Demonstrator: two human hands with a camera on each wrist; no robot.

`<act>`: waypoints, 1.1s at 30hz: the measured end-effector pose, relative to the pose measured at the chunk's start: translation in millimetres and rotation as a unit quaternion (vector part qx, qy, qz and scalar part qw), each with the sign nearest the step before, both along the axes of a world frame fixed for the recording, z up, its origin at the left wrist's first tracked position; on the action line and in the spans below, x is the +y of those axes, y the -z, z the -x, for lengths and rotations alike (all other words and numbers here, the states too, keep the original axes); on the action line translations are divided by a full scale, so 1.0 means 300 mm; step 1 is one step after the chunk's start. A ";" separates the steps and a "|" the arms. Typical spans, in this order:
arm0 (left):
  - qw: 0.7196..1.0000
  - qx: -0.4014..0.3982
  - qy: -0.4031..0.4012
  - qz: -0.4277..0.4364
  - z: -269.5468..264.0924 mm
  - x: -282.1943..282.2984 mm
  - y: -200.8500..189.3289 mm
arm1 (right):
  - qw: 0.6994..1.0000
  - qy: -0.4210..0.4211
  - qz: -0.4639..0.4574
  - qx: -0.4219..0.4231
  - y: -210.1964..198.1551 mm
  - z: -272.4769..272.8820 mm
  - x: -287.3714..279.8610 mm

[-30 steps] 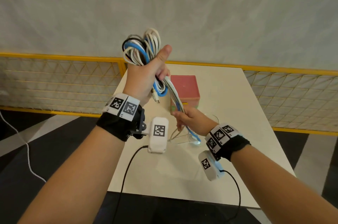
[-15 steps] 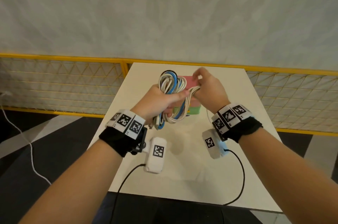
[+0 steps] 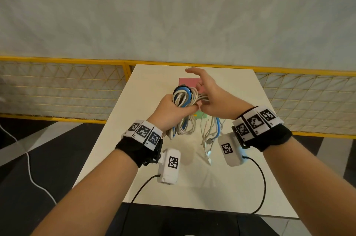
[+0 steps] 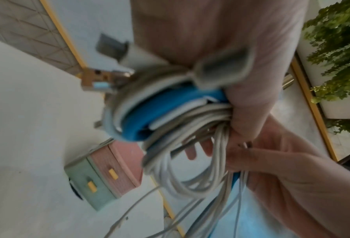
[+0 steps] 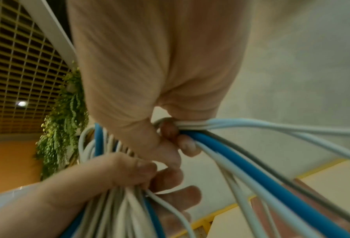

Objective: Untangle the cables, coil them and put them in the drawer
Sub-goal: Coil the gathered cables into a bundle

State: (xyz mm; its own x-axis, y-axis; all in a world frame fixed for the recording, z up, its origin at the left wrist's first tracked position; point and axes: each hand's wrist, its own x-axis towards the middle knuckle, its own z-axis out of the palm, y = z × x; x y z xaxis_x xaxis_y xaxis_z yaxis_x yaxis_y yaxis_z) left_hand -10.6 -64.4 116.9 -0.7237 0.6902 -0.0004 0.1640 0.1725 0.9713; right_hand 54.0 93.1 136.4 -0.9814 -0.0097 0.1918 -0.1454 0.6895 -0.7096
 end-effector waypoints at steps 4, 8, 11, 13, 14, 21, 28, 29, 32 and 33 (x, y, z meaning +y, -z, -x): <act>0.998 -0.035 0.001 -0.051 -0.011 0.004 0.000 | 0.990 0.017 0.139 -0.001 0.002 -0.025 0.001; 0.996 -0.032 -0.007 -0.084 -0.004 -0.009 -0.018 | 0.984 0.032 0.178 0.000 0.080 -0.067 0.022; 0.987 -0.097 -0.026 -0.123 0.012 -0.011 -0.029 | 0.993 0.044 0.082 -0.068 0.153 -0.103 0.034; 0.980 -0.149 0.002 -0.132 0.014 -0.011 -0.036 | 0.989 0.065 0.112 -0.070 0.169 -0.109 0.018; 0.983 -0.146 0.025 -0.109 0.010 -0.012 -0.034 | 0.984 0.090 0.144 -0.045 0.171 -0.105 0.012; 0.995 -0.089 0.001 -0.051 0.010 -0.015 -0.021 | 0.964 0.195 0.176 0.039 0.089 -0.088 0.054; 0.996 -0.037 0.032 -0.069 0.020 -0.014 -0.066 | 0.998 0.015 0.049 0.044 0.029 -0.085 0.006; 0.996 -0.042 0.033 -0.076 0.021 -0.020 -0.076 | 0.997 0.010 0.080 0.019 0.038 -0.086 0.002; 0.988 -0.084 0.053 -0.119 0.041 -0.045 -0.082 | 0.980 0.014 0.196 0.001 0.090 -0.097 0.004; 0.985 -0.089 0.065 -0.131 0.045 -0.053 -0.077 | 0.970 0.023 0.241 -0.001 0.102 -0.103 0.012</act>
